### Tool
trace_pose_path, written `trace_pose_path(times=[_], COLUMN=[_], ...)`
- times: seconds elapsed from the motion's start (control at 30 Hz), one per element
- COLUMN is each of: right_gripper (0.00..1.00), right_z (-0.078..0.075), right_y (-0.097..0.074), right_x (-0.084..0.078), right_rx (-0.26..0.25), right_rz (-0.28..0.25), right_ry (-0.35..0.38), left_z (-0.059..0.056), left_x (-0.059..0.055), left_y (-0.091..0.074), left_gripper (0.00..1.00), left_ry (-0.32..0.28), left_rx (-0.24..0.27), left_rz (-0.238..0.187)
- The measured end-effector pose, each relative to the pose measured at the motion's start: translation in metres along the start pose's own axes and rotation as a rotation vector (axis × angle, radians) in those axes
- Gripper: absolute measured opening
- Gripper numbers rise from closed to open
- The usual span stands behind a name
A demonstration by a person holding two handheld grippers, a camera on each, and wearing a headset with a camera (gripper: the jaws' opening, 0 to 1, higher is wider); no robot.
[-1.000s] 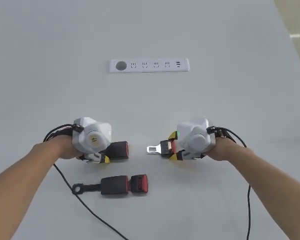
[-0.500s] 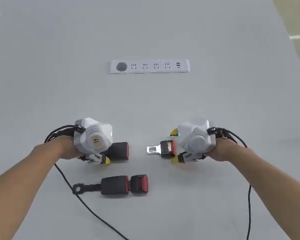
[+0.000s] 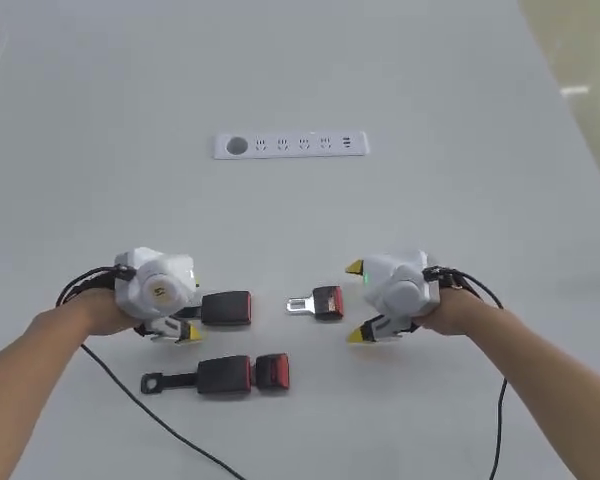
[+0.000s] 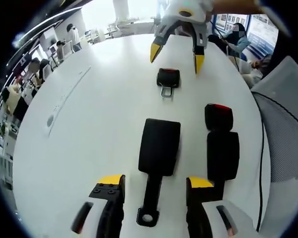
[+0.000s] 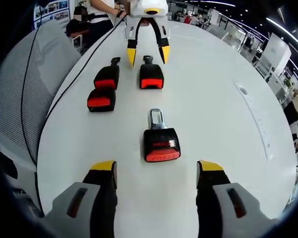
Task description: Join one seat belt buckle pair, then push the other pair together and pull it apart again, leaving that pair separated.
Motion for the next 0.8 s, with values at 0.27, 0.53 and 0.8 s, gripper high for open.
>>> trace_pose_path(times=[0.27,0.53,0.8], right_gripper=[0.68,0.76,0.80], right_z=[0.019,0.039,0.059], right_y=[-0.011,-0.023,-0.038], right_x=[-0.007,-0.007,0.007], right_rx=[-0.040,-0.127,-0.239], right_rz=[-0.026,-0.103,-0.185], right_ry=[0.053,0.161,0.269], left_z=[-0.013,-0.030,-0.058], left_x=[-0.030,-0.058,-0.067], left_y=[-0.015,-0.033,-0.051], left_gripper=[0.58,0.67,0.76], left_ry=[-0.137,-0.316,-0.381], left_rx=[0.015,0.064,0.152], left_rz=[-0.117,-0.332,-0.442])
Point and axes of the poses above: the centre of the closed fingertips' face, and the gripper's own axes: y roughly forward along the fingers, z roughly to its left, x roughly out of its top, the point moved 5 cm from there along -y, roughly backward along the fingers, and after that the axes turned 13 degrees about -y, right-handed, at the moved point
